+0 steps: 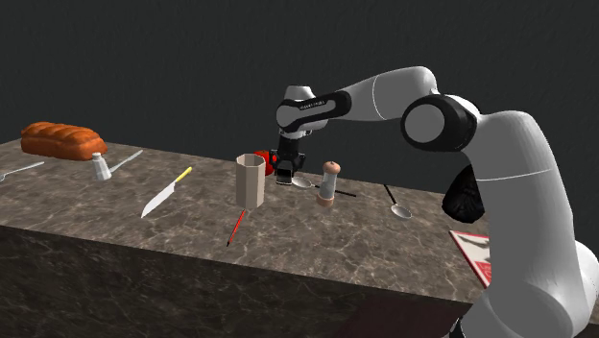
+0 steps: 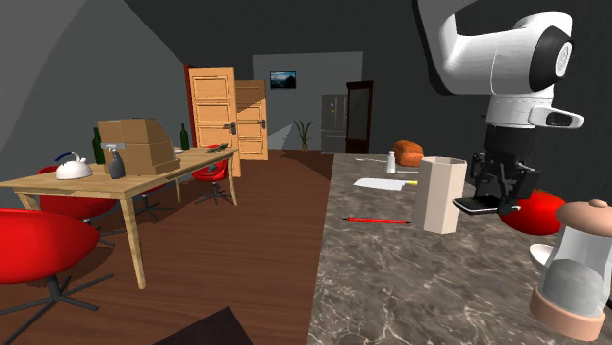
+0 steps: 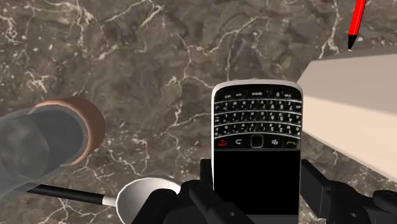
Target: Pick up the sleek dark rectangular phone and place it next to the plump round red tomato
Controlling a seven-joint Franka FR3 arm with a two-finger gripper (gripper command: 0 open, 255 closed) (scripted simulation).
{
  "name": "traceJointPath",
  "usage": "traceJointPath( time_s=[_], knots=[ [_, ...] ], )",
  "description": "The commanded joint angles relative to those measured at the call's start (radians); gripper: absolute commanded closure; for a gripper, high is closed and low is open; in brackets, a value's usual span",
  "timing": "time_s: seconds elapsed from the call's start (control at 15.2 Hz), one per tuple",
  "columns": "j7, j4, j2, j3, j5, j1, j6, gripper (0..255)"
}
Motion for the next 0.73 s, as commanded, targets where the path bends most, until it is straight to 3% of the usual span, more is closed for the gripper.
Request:
traceJointPath(
  time_s=[0.0, 0.66],
  knots=[
    [-0.001, -0.009, 0.012, -0.001, -0.001, 0.000, 0.021, 255],
    [-0.002, -0.044, 0.074, -0.006, -0.006, 0.002, 0.118, 255]
  ],
)
